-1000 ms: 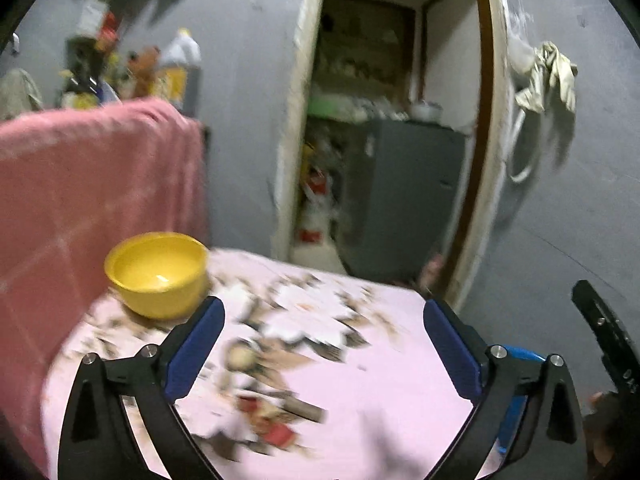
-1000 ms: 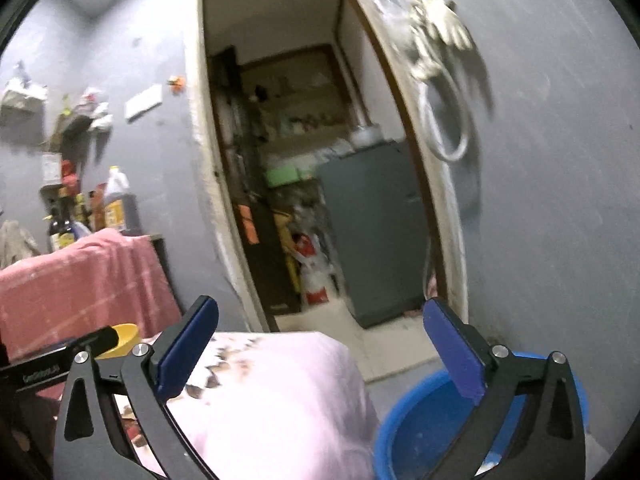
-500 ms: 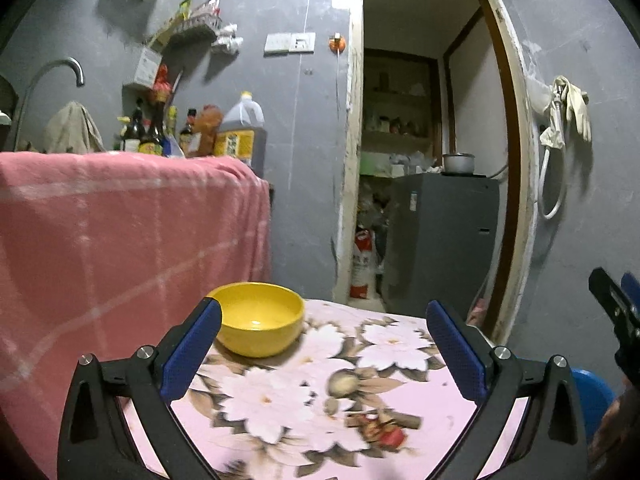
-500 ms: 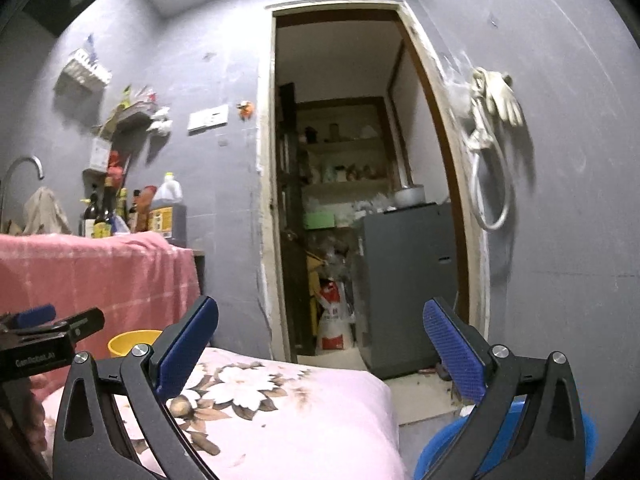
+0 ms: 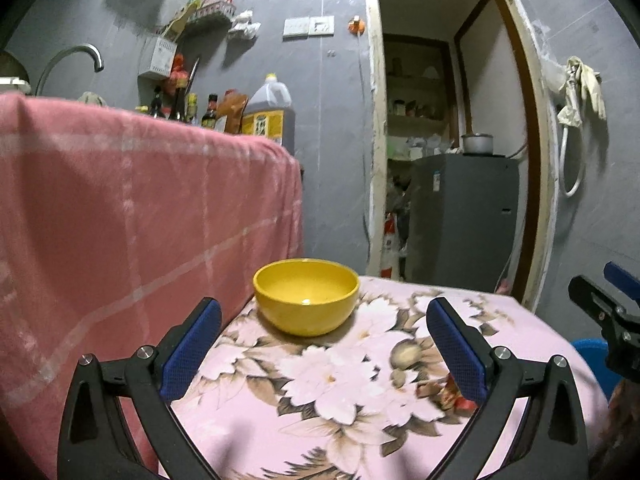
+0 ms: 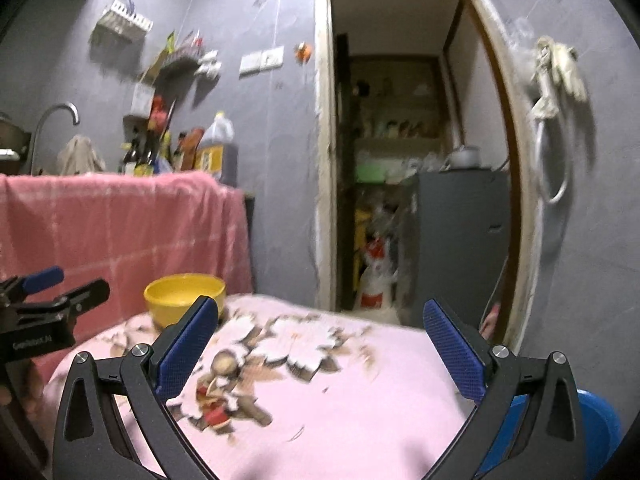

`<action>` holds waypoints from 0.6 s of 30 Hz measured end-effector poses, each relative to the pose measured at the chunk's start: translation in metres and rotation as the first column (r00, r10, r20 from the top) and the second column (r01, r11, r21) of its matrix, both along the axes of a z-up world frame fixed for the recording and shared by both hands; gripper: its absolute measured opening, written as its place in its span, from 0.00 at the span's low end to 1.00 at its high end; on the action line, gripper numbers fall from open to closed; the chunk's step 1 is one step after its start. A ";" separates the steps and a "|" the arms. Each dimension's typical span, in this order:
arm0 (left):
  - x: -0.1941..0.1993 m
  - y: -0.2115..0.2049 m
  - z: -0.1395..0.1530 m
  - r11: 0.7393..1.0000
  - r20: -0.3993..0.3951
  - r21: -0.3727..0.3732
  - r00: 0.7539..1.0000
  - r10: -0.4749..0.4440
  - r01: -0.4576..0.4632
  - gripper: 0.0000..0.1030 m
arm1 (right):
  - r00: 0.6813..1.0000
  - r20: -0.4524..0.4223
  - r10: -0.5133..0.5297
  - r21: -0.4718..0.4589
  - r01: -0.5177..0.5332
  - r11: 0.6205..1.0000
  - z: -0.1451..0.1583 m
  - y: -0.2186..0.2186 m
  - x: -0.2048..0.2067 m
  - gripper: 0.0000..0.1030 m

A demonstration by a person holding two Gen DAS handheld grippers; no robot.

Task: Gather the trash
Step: 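Move both tools back over the table, then grasp the red-brown wrapper with the left tool while the right tool grasps the cork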

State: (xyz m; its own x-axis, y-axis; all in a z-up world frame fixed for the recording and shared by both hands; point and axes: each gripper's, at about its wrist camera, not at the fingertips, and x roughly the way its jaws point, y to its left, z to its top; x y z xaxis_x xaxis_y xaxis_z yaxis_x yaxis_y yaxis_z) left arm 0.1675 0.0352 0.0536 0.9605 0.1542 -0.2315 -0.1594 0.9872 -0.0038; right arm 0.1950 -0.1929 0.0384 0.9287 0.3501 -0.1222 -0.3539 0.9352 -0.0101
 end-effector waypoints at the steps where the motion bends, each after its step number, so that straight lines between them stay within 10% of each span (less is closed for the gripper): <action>1: 0.002 0.003 -0.003 1.000 -0.017 -0.007 1.000 -0.003 0.003 0.98 | 1.000 -0.016 0.005 -0.009 -0.005 1.000 -0.003 0.002 0.002 1.00; 8: 0.015 0.016 -0.014 0.992 -0.124 -0.102 0.988 -0.090 0.077 0.97 | 0.975 -0.222 0.021 -0.114 -0.048 0.992 -0.022 0.021 0.034 0.98; 18: 0.038 0.001 -0.023 0.953 -0.257 -0.178 0.924 -0.284 0.244 0.88 | 0.903 -0.419 0.097 -0.095 -0.150 0.984 -0.043 0.021 0.067 0.59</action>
State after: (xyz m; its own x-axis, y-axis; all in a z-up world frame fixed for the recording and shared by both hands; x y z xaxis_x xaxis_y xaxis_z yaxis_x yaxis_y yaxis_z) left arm 0.2056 0.0358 0.0304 0.8564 -0.1492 -0.4943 0.0921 0.9861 -0.1380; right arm 0.2618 -0.1720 -0.0050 0.7368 0.4164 -0.5327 -0.4636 0.8846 0.0502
